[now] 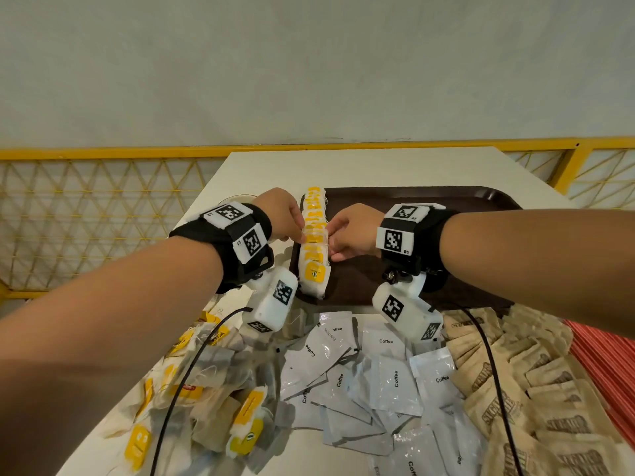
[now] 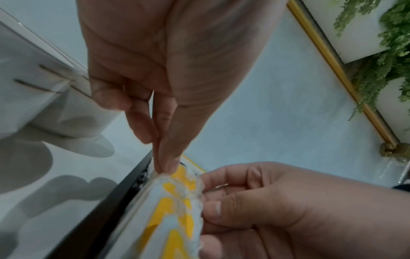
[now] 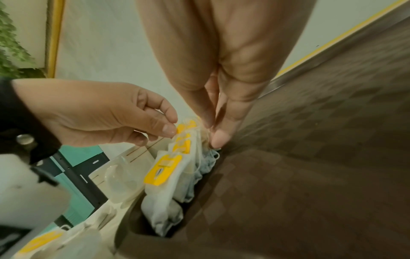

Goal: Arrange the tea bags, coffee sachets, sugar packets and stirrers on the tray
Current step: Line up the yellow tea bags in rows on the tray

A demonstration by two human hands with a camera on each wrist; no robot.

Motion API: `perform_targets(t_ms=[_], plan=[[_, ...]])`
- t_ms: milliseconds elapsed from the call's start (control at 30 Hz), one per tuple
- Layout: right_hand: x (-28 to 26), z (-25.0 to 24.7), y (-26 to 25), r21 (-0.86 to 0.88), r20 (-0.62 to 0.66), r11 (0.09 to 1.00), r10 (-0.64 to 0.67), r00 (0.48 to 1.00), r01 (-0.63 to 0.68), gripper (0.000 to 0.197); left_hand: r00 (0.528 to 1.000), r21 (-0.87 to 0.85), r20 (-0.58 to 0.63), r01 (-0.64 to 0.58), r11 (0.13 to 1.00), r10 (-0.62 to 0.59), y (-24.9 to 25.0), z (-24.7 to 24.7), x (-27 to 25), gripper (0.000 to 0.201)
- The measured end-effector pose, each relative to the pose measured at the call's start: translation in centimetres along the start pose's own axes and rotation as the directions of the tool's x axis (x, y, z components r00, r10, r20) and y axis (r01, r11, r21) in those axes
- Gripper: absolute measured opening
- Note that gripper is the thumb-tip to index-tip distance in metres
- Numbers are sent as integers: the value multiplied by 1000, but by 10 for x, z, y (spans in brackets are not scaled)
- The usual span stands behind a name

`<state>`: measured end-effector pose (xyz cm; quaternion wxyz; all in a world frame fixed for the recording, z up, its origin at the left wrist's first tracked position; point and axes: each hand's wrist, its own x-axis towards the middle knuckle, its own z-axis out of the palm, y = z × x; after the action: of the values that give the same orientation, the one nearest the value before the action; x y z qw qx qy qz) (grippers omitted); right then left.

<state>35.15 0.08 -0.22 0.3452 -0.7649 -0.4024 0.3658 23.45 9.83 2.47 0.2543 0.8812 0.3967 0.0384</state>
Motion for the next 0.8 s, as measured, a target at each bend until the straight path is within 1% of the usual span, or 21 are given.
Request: perform_targets(t_ms=[33, 67, 133, 167, 200, 267, 400, 533, 600, 633, 700, 800], plan=[[0, 1, -1, -28, -13, 1000, -4, 1000, 4, 18, 1000, -10, -6, 3, 1000, -3, 0, 0, 0, 19], [2, 0, -1, -19, -8, 1000, 7, 1000, -7, 18, 1000, -11, -11, 13, 1000, -14, 0, 1, 0, 21], [4, -4, 0, 100, 28, 993, 55, 998, -57, 16, 999, -6, -12, 46, 999, -46, -1, 3, 1, 22], [3, -7, -1, 137, 40, 987, 83, 996, -87, 17, 998, -19, -6, 65, 998, -65, -1, 3, 1, 21], [4, -9, -1, 152, 36, 984, 86, 996, -90, 18, 997, -41, 3, 83, 996, -83, -2, 3, 2, 20], [4, -11, 1, 135, 10, 990, 43, 999, -44, 17, 994, -89, 21, 107, 990, -106, -4, 3, 3, 17], [6, -5, 6, 63, 45, 998, -8, 999, 5, 10, 994, -118, 29, 104, 988, -102, -3, 3, 4, 16], [15, -2, 5, 77, -4, 997, 21, 1000, -20, 16, 994, -138, 37, 103, 985, -98, -1, 5, 8, 10], [19, -6, 4, 110, -35, 993, 58, 998, -53, 11, 992, -180, 55, 124, 976, -116, -1, 5, 10, 15], [23, -8, 5, 89, -41, 995, 43, 998, -39, 14, 990, -198, 63, 133, 971, -123, -1, 5, 11, 19], [32, -8, 9, -7, -49, 1000, -1, 999, 0, 27, 990, -216, 68, 133, 967, -121, -1, 6, 13, 23], [40, -3, 11, -41, -44, 999, -15, 999, 14, 31, 991, -202, 67, 129, 971, -118, 0, 7, 13, 22]])
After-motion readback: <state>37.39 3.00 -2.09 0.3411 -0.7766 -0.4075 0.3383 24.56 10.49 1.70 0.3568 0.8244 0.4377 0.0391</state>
